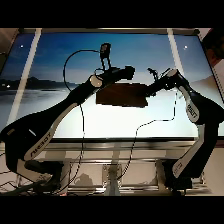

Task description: Fold the clothes and pants, and hang the long-sleeved shirts on hangers.

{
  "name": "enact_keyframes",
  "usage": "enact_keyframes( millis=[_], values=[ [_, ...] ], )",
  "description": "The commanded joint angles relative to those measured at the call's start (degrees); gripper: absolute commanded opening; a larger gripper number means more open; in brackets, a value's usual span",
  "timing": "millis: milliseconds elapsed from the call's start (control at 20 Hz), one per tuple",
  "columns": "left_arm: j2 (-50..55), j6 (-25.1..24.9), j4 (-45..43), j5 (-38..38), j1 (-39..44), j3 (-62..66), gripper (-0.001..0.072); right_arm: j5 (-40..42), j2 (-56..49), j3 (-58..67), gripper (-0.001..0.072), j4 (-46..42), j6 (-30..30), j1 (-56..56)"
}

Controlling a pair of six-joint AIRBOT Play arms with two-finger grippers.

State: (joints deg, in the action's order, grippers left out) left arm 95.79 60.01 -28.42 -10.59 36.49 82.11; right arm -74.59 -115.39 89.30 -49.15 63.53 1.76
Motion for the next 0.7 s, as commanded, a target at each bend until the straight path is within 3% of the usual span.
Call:
enact_keyframes(
  millis=[0, 300, 450, 650],
  values=[
    [-0.4, -0.1, -0.5, 0.0, -0.2, 0.0, 0.0696, 0.2, 0.6, 1.9, 0.0013, 0.8, -1.8, -2.9],
    [-5.3, 0.0, -12.6, -1.3, -1.4, 0.0, 0.0696, -2.3, 6.3, 12.9, 0.0012, 0.6, -0.7, -0.9],
    [-9.3, 0.0, -12.8, -2.1, -2.8, 0.0, 0.0696, -2.3, 9.4, 18.9, 0.0013, -2.3, 4.6, 2.4],
    [-15.6, 0.0, -16.0, -8.4, -6.3, 0.0, 0.0696, -2.4, 13.7, 23.3, 0.0012, -13.7, 13.4, 9.0]
  ],
)
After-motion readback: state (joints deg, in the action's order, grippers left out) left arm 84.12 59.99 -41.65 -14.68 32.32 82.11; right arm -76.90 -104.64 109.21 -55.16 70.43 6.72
